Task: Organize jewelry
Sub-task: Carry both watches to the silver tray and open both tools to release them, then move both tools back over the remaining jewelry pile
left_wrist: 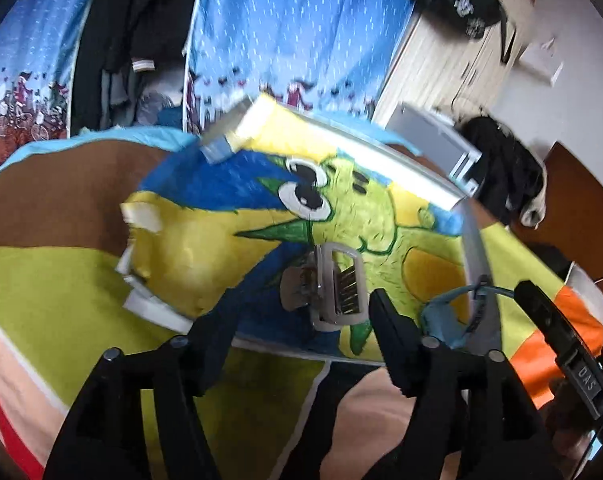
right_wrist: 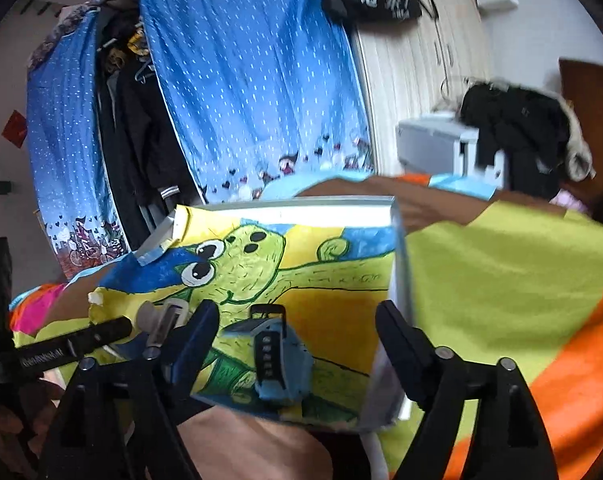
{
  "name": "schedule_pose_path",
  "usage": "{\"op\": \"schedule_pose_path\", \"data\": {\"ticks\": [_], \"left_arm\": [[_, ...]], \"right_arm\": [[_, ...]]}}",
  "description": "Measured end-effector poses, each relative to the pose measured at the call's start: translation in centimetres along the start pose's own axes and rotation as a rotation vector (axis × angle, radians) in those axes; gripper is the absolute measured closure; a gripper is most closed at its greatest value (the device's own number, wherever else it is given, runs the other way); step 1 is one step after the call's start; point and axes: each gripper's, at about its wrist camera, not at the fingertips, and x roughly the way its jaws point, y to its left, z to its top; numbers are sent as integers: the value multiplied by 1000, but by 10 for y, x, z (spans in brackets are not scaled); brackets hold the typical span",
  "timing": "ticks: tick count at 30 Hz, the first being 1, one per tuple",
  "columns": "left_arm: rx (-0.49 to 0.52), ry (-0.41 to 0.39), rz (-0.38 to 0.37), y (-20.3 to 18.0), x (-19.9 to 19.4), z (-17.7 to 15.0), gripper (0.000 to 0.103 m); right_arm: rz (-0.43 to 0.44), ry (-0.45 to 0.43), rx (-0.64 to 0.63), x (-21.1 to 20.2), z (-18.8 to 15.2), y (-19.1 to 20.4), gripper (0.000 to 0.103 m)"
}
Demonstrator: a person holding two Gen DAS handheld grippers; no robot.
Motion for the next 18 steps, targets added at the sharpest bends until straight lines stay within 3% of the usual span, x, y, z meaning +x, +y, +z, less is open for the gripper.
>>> {"op": "schedule_pose_path", "data": {"ticks": [3,5,10,18], "left_arm": [[14,-73,6,-2,-31,-7,23],[32,-125,10,-6,-56,-13,14],[99,-218,15,-17,-111,-33,8],[171,-228,27,-18,-171,-88,7]], "right_arm": [[12,-63,-18,-32,-3,10,1],[29,-101,-22,-54,-7,18,0],[28,-135,-37,-96,-21,39,0],[31,-162,-22,-159,-66,61,0]]}}
